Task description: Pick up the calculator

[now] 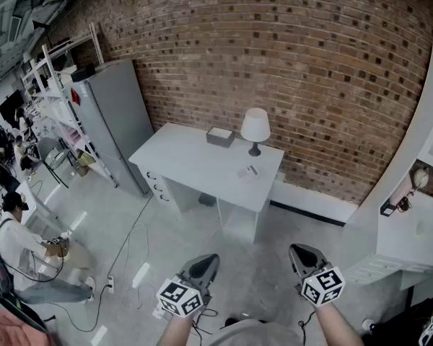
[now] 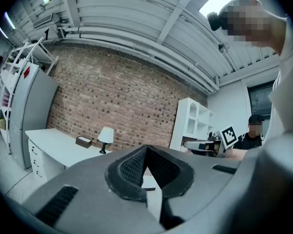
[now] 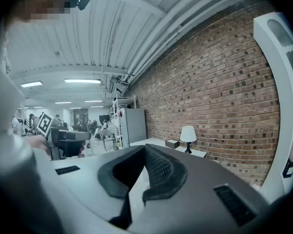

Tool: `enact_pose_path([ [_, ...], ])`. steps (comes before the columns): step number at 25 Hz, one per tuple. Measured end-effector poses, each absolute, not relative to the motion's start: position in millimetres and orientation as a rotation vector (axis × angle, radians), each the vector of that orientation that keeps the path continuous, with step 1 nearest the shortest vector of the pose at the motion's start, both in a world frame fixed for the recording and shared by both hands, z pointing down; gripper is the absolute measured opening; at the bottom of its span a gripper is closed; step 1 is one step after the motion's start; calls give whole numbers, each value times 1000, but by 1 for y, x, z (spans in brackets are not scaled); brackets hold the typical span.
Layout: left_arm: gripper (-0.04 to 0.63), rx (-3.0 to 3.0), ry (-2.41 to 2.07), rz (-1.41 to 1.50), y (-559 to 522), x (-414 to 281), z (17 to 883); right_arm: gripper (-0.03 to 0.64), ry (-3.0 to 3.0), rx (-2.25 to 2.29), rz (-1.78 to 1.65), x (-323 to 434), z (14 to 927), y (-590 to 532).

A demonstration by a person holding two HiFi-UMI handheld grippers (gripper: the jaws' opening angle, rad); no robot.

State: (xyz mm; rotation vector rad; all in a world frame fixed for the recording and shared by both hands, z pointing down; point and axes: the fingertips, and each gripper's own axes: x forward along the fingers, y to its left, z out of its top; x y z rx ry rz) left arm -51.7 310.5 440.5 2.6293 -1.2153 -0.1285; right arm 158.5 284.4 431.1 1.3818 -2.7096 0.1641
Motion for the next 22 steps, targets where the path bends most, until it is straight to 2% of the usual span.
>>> enact_pose_path([
  [22, 14, 2621, -1207, -129, 311, -58, 445, 12, -2727, 1406, 165, 148, 430, 284],
])
